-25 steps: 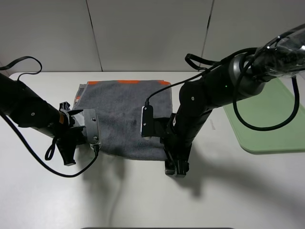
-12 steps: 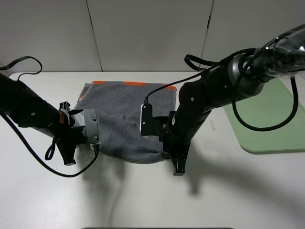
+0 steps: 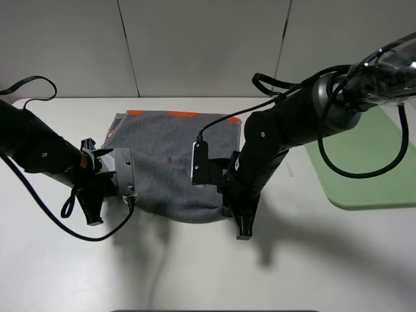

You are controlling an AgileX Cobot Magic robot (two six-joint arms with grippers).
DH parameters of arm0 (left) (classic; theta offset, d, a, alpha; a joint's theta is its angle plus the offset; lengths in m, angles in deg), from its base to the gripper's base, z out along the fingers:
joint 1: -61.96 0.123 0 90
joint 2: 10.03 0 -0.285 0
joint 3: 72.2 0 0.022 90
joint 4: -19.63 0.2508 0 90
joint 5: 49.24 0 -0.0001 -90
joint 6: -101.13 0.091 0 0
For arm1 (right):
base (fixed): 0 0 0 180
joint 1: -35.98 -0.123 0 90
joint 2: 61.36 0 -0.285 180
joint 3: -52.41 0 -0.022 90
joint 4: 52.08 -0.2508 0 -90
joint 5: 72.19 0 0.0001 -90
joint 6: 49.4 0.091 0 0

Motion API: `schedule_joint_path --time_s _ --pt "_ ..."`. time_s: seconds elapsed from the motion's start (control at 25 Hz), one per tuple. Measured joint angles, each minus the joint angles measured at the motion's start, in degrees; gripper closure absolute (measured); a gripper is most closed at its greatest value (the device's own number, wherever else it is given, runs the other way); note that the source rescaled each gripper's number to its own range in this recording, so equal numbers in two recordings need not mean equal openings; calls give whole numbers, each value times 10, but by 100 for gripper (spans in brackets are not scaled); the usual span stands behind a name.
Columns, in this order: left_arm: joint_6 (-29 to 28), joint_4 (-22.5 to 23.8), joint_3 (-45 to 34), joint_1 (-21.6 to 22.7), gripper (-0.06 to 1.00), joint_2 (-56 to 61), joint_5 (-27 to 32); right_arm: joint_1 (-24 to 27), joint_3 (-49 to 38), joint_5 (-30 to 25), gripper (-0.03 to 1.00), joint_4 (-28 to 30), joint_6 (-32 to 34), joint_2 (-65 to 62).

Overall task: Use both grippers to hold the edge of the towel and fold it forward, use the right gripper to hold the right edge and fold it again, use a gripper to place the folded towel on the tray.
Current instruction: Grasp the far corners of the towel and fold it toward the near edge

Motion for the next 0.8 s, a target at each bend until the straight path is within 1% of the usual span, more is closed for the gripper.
schedule_joint_path --time_s 0.24,0.36,0.6,0.72,0.8 --pt "0 -1 -6 0 94 34 80 0 -3 -19 97 -4 11 -40" --pt "0 -1 -8 -1 94 58 106 0 -3 -27 97 -6 15 -60" --pt "0 -4 -8 -28 94 105 161 0 -3 -61 97 -6 25 -79" --pt "0 -16 -9 -41 94 124 193 0 -3 -81 97 -6 41 -93" --pt "0 -35 -9 -46 94 136 210 0 -3 -97 97 -6 50 -100"
